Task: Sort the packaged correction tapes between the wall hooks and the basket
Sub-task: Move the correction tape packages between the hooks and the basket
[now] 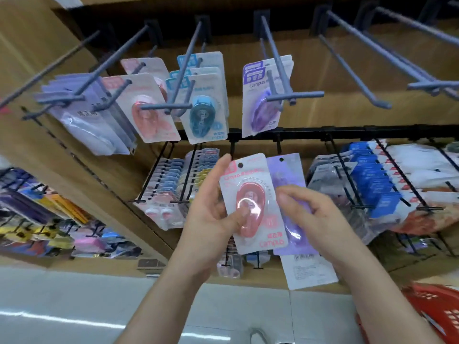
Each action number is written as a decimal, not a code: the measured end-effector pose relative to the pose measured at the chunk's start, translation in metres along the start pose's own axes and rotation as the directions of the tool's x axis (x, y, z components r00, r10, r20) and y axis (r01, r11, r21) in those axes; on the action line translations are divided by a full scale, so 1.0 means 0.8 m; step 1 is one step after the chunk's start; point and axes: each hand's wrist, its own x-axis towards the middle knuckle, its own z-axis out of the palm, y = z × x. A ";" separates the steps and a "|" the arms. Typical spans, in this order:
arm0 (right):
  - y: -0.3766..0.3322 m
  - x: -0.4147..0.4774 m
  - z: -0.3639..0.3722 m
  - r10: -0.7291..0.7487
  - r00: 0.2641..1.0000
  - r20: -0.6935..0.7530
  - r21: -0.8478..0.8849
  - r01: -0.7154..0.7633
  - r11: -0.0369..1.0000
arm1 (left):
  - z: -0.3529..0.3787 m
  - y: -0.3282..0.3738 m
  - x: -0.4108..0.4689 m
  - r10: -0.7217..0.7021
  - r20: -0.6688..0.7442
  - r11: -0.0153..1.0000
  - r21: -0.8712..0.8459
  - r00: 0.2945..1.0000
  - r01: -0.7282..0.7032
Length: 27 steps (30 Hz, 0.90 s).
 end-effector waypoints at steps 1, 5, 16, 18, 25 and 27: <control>-0.003 0.003 0.007 0.010 0.999 0.036 -0.030 -0.009 1.000 | -0.006 0.002 -0.002 0.011 -0.018 1.000 -0.019 1.000 -0.012; -0.006 0.018 0.034 -0.017 0.996 0.086 -0.143 0.030 0.989 | -0.025 0.019 -0.006 0.075 -0.149 0.992 -0.091 0.986 -0.089; -0.034 0.048 0.117 -0.155 0.973 0.170 -0.163 0.183 0.970 | -0.082 0.098 0.014 0.220 -0.503 0.964 -0.017 0.836 -0.264; -0.041 0.053 0.130 -0.180 0.968 0.175 -0.160 0.208 0.965 | -0.090 0.109 0.019 0.262 -0.536 0.952 0.006 0.802 -0.306; -0.057 0.066 0.161 -0.171 0.974 0.147 -0.112 0.188 0.976 | -0.111 0.133 0.031 0.444 -0.565 0.895 0.250 0.696 -0.368; -0.055 0.066 0.165 -0.162 0.974 0.157 -0.093 0.177 0.980 | -0.114 0.134 0.029 0.458 -0.562 0.889 0.277 0.689 -0.365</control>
